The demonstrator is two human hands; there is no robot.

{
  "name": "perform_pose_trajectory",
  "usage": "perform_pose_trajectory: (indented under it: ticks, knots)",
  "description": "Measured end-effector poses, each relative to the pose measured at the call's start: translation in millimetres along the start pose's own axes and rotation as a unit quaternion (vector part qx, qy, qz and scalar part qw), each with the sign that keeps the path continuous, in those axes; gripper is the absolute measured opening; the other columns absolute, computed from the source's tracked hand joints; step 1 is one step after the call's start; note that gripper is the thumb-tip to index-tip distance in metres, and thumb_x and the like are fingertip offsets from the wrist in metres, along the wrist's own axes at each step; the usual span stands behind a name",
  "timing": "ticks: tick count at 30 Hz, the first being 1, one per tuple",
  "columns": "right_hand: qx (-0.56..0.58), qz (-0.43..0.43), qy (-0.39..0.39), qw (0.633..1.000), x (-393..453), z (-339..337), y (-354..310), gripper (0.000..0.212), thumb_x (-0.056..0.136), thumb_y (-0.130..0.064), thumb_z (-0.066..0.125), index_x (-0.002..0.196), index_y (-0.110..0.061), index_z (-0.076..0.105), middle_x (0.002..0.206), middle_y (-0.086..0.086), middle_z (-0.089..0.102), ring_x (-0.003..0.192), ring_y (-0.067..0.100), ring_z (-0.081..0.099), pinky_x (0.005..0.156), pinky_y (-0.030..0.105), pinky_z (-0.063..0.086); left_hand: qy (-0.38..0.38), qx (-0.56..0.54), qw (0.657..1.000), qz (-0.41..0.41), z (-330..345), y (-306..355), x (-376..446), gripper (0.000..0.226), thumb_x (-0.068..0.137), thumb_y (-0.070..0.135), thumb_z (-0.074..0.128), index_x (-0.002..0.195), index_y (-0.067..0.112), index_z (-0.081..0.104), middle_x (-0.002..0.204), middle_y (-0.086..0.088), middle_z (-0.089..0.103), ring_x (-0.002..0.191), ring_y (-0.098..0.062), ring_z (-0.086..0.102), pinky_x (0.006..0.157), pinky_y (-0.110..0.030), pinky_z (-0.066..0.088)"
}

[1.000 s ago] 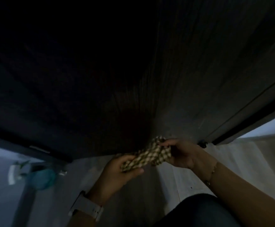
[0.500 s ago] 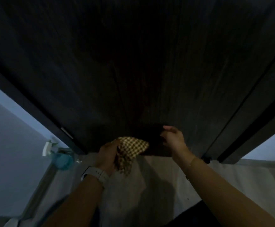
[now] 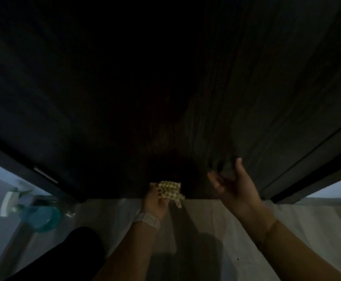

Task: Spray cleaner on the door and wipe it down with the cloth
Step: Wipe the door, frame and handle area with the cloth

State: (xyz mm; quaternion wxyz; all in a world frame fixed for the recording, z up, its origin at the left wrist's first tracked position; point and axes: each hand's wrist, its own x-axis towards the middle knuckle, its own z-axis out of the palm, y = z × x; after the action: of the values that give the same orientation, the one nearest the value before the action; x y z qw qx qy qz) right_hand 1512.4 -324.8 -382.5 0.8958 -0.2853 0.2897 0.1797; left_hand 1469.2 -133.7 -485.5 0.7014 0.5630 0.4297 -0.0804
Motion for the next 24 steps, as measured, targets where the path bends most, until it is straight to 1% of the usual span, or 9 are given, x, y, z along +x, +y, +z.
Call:
perform_pose_trajectory:
  ticks: [3,6,8,12,15,18,20,22,24]
  knots:
    - [0.073,-0.006,-0.021,0.997,4.1,3.8,-5.4,0.081,0.070,-0.044,0.077,0.142,-0.020,0.045,0.144,0.017,0.045,0.134,0.040,0.039,0.091,0.049,0.050,-0.037,-0.133,0.990,-0.023,15.3,4.7,24.9,0.028,0.099,0.009,0.049,0.123,-0.003,0.054,0.114,-0.013,0.064,0.110,-0.028,0.055,0.079,-0.018,0.051]
    - [0.071,-0.018,-0.008,0.997,7.1,11.8,-1.2,0.053,0.088,-0.045,0.059,0.134,-0.022,0.053,0.143,0.020,0.045,0.136,0.039,0.037,0.106,0.051,0.038,-0.042,-0.332,0.937,-0.100,33.8,-0.3,40.2,0.037,0.103,0.020,0.039,0.133,0.001,0.051,0.101,-0.018,0.063,0.106,-0.034,0.054,0.090,-0.036,0.045]
    - [0.065,-0.011,-0.007,0.998,8.9,13.3,1.5,0.041,0.092,-0.044,0.054,0.125,-0.019,0.060,0.139,0.020,0.050,0.133,0.038,0.042,0.105,0.052,0.036,-0.023,-0.415,0.897,-0.149,44.1,-11.1,48.2,0.043,0.104,0.030,0.030,0.137,0.010,0.048,0.109,-0.019,0.060,0.099,-0.034,0.055,0.096,-0.045,0.041]
    - [0.051,0.004,-0.028,0.998,5.6,14.5,2.1,0.039,0.094,-0.042,0.052,0.113,-0.013,0.070,0.133,0.021,0.056,0.127,0.040,0.049,0.102,0.053,0.041,-0.051,-0.527,0.843,-0.092,49.2,-8.4,27.8,0.036,0.103,0.026,0.029,0.108,0.012,0.062,0.090,-0.012,0.069,0.087,-0.026,0.060,0.070,-0.036,0.057]
    - [0.025,0.000,-0.019,1.000,4.1,16.7,4.9,0.045,0.096,-0.043,0.050,0.087,-0.010,0.080,0.126,0.020,0.062,0.118,0.038,0.055,0.085,0.050,0.047,-0.045,-0.518,0.854,-0.021,58.5,2.8,-7.0,0.033,0.104,0.024,0.032,0.108,0.014,0.063,0.098,-0.006,0.069,0.092,-0.022,0.063,0.086,-0.036,0.050]
    - [0.023,-0.005,0.000,1.000,5.0,15.4,4.5,0.036,0.096,-0.042,0.050,0.101,-0.016,0.073,0.129,0.019,0.058,0.118,0.035,0.054,0.082,0.048,0.048,-0.019,-0.496,0.868,0.000,78.6,-3.9,-7.6,0.030,0.103,0.020,0.036,0.130,0.021,0.050,0.114,-0.001,0.059,0.099,-0.016,0.058,0.092,-0.031,0.046]
    - [0.021,-0.014,0.006,1.000,6.8,11.9,4.4,0.033,0.095,-0.043,0.051,0.108,-0.019,0.069,0.131,0.017,0.057,0.123,0.033,0.051,0.089,0.046,0.046,0.003,-0.454,0.891,-0.022,83.3,-15.4,9.2,0.029,0.103,0.018,0.035,0.128,0.014,0.050,0.114,-0.007,0.061,0.092,-0.020,0.061,0.089,-0.038,0.048]
    - [0.018,-0.019,0.005,1.000,8.9,9.5,6.2,0.035,0.095,-0.043,0.050,0.117,-0.022,0.067,0.132,0.014,0.059,0.125,0.031,0.051,0.102,0.046,0.040,0.014,-0.425,0.903,-0.058,85.2,-29.6,36.8,0.035,0.101,0.016,0.027,0.100,-0.004,0.055,0.085,-0.020,0.069,0.073,-0.029,0.064,0.081,-0.045,0.049]
    - [0.014,-0.023,0.011,1.000,10.1,9.2,8.3,0.037,0.096,-0.042,0.047,0.123,-0.023,0.064,0.133,0.011,0.058,0.128,0.028,0.049,0.108,0.046,0.035,0.004,-0.407,0.907,-0.106,80.0,-36.3,55.3,0.036,0.099,0.019,0.023,0.084,0.002,0.051,0.057,-0.017,0.065,0.062,-0.031,0.060,0.072,-0.042,0.046]
